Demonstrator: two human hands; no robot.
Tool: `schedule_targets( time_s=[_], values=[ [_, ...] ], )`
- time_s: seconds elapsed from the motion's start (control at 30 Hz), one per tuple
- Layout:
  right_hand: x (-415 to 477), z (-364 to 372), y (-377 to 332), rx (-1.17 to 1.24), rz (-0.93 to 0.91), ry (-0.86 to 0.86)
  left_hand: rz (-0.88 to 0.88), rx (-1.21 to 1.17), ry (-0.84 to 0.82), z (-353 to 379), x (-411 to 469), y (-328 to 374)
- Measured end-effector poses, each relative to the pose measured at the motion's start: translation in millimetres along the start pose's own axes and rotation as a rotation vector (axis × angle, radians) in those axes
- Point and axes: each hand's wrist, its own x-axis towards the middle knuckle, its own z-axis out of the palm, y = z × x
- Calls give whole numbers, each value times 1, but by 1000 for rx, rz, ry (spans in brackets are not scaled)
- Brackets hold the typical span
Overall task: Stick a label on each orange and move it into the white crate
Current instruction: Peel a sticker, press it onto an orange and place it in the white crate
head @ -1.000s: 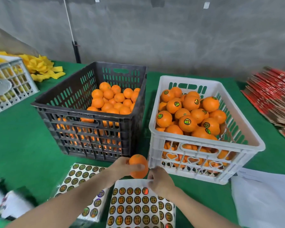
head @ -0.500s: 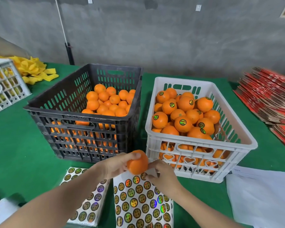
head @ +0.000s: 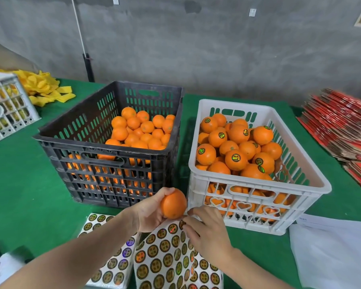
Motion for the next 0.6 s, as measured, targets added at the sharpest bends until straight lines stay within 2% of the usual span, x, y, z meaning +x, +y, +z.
schedule_targets(
  time_s=[0.17, 0.3, 0.37, 0.43, 0.5, 0.6],
  values=[
    [4, -4, -3, 126, 36, -19, 38, 42, 5, 0, 0, 2],
    [12, -16, -12, 450, 311, -86, 36, 187, -52, 0, -9, 5],
    [21, -28, -13, 637, 463, -67, 90, 241, -113, -4, -12, 7],
    [35, -39, -9, 796, 631, -129, 151, 266, -167, -7, -14, 7],
    [49, -46, -8, 879, 744, -247, 171, 286, -225, -7, -16, 7],
    [63, -49, -10, 904, 792, -328, 188, 347, -290, -2, -18, 8]
  ],
)
